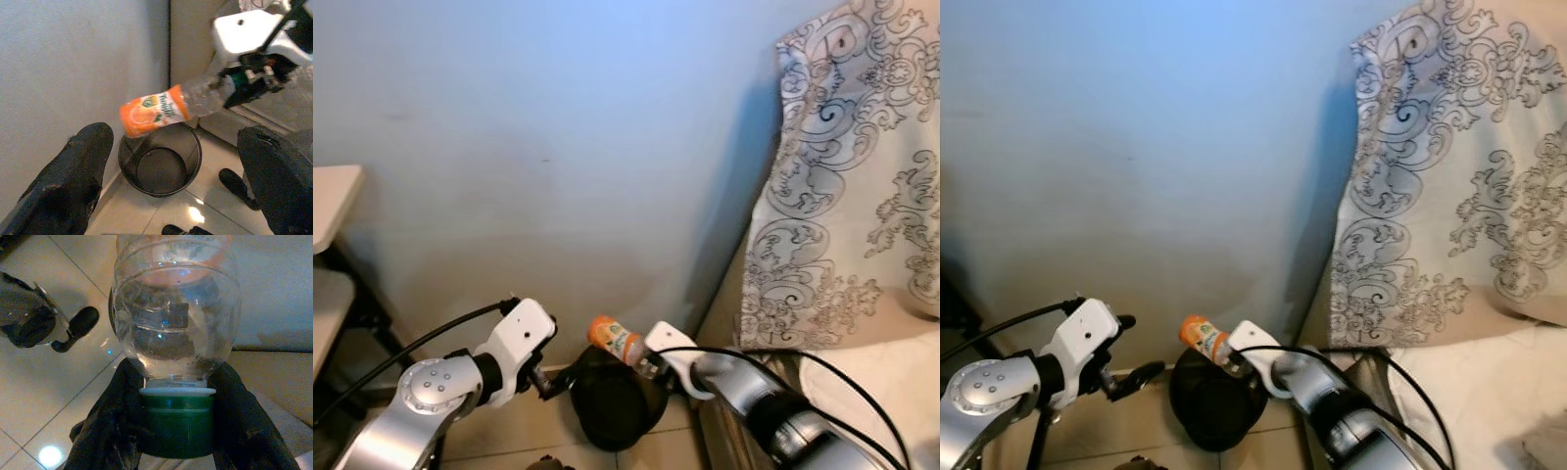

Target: Clean up the room

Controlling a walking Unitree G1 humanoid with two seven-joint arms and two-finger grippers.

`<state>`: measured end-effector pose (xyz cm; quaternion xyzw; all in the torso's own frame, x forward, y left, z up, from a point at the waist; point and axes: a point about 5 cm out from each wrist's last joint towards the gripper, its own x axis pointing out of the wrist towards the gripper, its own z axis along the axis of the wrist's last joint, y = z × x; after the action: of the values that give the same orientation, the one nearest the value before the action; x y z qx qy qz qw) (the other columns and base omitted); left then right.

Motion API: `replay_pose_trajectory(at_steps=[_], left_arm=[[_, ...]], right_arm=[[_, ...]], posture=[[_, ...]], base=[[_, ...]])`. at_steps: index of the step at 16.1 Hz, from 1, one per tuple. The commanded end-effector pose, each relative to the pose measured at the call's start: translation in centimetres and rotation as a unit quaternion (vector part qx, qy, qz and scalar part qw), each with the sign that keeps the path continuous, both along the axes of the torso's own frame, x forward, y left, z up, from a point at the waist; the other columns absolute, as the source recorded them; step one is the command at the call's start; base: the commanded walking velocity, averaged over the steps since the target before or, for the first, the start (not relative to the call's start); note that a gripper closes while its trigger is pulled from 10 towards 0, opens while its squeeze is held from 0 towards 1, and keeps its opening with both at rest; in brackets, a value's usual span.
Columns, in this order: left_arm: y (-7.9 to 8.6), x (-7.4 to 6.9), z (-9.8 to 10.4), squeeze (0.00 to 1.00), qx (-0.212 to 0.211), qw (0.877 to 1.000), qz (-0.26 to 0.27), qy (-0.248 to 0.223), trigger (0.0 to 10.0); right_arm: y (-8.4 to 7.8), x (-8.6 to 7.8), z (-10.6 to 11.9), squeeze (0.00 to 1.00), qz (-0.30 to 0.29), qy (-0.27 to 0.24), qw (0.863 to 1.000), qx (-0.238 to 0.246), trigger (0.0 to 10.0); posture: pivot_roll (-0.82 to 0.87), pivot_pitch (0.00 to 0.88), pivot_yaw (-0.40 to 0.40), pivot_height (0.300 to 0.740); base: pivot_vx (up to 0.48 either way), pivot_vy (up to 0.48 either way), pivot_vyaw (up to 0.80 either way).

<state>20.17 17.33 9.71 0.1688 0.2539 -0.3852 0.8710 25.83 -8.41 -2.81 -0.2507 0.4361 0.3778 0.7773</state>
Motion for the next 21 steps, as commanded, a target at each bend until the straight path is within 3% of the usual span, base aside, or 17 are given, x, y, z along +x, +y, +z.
replay_pose_trajectory(at_steps=[1,8,15,16,17,18,19,21], left_arm=[[-0.3,-0.2,0.4,0.00,-0.001,1.000,-0.016,-0.001,10.0],[-0.7,-1.1,0.3,0.00,-0.002,1.000,-0.024,0.013,10.0],[-1.1,-2.0,0.1,0.00,-0.006,0.999,-0.025,0.023,10.0],[-1.0,-2.0,0.1,0.00,-0.006,0.999,-0.025,0.024,10.0],[-1.1,-2.1,0.1,0.00,-0.006,0.999,-0.024,0.024,10.0],[-1.1,-2.1,0.1,0.00,-0.006,0.999,-0.024,0.025,10.0],[-1.1,-2.1,0.1,0.00,-0.006,0.999,-0.024,0.025,10.0],[-1.1,-2.2,0.1,0.00,-0.007,0.999,-0.024,0.027,10.0]], right_arm=[[-0.1,0.3,0.0,0.00,0.004,-0.016,1.000,-0.021,10.0],[-1.2,2.5,0.9,0.00,-0.029,-0.110,0.988,-0.101,10.0],[-0.5,3.4,1.7,0.00,-0.081,-0.125,0.986,-0.071,10.0],[-0.4,3.3,1.7,0.39,-0.085,-0.122,0.987,-0.066,10.0],[-0.3,3.3,1.7,0.39,-0.085,-0.122,0.987,-0.066,10.0],[-0.3,3.2,1.6,0.94,-0.085,-0.120,0.987,-0.065,10.0],[-0.2,3.2,1.6,1.00,-0.085,-0.119,0.987,-0.065,10.0],[-0.1,3.0,1.4,1.00,-0.087,-0.115,0.988,-0.063,10.0]], posture=[[0.05,0.000,-0.066,0.740],[0.06,0.012,-0.083,0.740],[0.06,0.031,-0.098,0.740],[0.07,0.033,-0.099,0.740],[0.07,0.033,-0.099,0.740],[0.06,0.035,-0.100,0.740],[0.06,0.035,-0.100,0.740],[0.06,0.036,-0.099,0.740]], base=[[0.000,0.000,0.00],[0.000,0.000,0.00],[0.000,0.000,0.00],[0.000,0.000,0.00],[0.000,0.000,0.00],[0.000,0.000,0.00],[0.000,0.000,0.00],[0.000,0.000,0.00]])
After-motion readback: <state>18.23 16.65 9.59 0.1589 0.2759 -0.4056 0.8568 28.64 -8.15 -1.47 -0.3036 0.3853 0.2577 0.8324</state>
